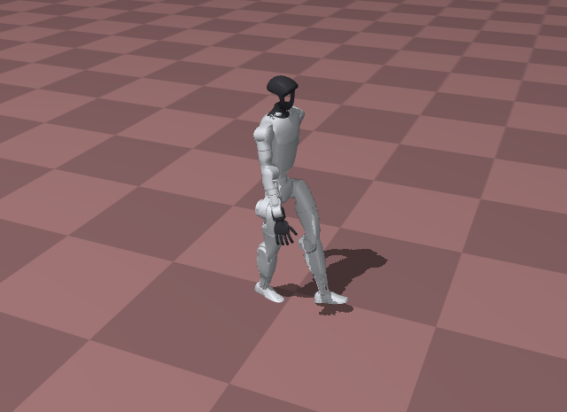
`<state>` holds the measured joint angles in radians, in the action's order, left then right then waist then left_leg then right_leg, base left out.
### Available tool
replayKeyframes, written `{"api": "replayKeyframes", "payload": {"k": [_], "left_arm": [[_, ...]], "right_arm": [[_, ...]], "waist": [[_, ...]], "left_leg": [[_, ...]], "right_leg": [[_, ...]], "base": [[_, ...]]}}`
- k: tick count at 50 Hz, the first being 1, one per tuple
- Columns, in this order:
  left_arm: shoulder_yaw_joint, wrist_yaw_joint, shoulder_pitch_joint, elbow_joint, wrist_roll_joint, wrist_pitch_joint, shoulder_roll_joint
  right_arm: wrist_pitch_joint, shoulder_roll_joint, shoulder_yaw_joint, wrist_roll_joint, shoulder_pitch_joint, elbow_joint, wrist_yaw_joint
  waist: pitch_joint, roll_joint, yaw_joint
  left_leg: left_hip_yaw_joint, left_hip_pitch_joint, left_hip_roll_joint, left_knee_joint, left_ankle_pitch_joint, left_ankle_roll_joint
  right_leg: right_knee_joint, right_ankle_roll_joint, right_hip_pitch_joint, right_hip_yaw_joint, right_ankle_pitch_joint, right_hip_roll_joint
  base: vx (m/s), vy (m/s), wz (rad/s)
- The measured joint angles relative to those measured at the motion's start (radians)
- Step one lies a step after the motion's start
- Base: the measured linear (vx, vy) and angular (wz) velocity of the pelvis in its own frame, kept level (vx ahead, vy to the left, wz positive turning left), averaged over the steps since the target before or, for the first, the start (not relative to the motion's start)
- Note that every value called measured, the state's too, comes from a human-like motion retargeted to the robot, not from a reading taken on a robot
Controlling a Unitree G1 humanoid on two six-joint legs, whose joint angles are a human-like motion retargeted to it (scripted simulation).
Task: Walk run
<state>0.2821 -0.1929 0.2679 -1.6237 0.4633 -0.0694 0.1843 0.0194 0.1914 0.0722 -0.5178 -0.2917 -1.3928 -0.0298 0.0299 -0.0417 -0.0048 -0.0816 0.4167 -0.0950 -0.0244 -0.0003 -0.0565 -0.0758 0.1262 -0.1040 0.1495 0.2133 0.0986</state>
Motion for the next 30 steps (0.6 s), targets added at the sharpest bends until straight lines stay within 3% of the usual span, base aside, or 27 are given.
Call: {"api": "replayKeyframes", "payload": {"k": [2,4,7,10,13,18,22,30], "left_arm": [[0.01,0.003,0.0,0.002,0.009,0.003,0.004],[0.014,0.008,0.001,0.004,0.006,0.007,0.011],[0.012,0.016,-0.002,-0.003,-0.024,0.02,0.025],[-0.01,0.011,-0.038,-0.018,-0.076,0.043,0.046],[-0.063,0.038,-0.126,-0.01,-0.122,0.04,0.061],[-0.133,0.146,-0.305,0.072,-0.144,-0.013,0.049],[-0.168,0.142,-0.423,0.179,-0.16,-0.059,0.016],[-0.244,0.108,-0.571,0.323,-0.234,-0.124,0.009]], "right_arm": [[-0.001,-0.004,-0.006,-0.008,0.022,-0.034,0.011],[0.006,-0.01,-0.006,-0.028,0.054,-0.072,0.027],[0.021,-0.023,-0.006,-0.067,0.123,-0.125,0.045],[0.038,-0.033,-0.018,-0.08,0.201,-0.176,0.052],[0.017,-0.023,-0.024,-0.042,0.259,-0.222,0.08],[0.012,-0.007,0.028,-0.048,0.347,-0.252,0.16],[0.0,0.009,0.06,-0.025,0.411,-0.283,0.182],[0.011,0.023,0.096,-0.019,0.477,-0.307,0.248]], "waist": [[-0.01,-0.012,0.024],[-0.026,-0.022,0.051],[-0.069,-0.037,0.056],[-0.106,-0.026,0.023],[-0.099,0.03,-0.012],[-0.068,0.076,-0.009],[-0.054,0.086,-0.069],[-0.028,0.043,-0.173]], "left_leg": [[-0.054,-0.015,0.01,-0.034,0.029,0.053],[-0.012,-0.045,-0.007,-0.014,0.101,0.067],[0.003,-0.087,-0.017,0.002,0.148,0.09],[0.015,-0.113,-0.007,-0.018,0.105,0.116],[0.06,-0.163,0.033,-0.038,0.054,0.129],[0.057,-0.246,0.067,-0.055,-0.008,0.146],[0.107,-0.304,0.041,-0.053,-0.034,0.156],[0.157,-0.432,-0.051,-0.034,-0.089,0.175]], "right_leg": [[-0.019,-0.024,-0.014,-0.021,-0.027,-0.008],[-0.042,-0.059,-0.028,-0.042,-0.082,-0.017],[-0.103,-0.137,-0.03,-0.062,-0.236,-0.042],[-0.223,-0.224,0.001,-0.067,-0.47,-0.051],[-0.441,-0.239,0.074,0.005,-0.572,-0.026],[-0.674,-0.164,0.226,0.063,-0.361,-0.069],[-0.624,-0.19,0.339,0.035,-0.224,-0.062],[-0.265,-0.169,0.493,-0.04,-0.2,-0.092]], "base": [[0.88,0.1,-0.71],[0.84,0.1,-0.69],[0.91,0.12,-0.44],[0.85,0.13,-0.03],[0.68,0.09,0.29],[0.53,0.08,0.06],[0.55,0.07,0.94],[0.52,-0.02,0.68]]}}
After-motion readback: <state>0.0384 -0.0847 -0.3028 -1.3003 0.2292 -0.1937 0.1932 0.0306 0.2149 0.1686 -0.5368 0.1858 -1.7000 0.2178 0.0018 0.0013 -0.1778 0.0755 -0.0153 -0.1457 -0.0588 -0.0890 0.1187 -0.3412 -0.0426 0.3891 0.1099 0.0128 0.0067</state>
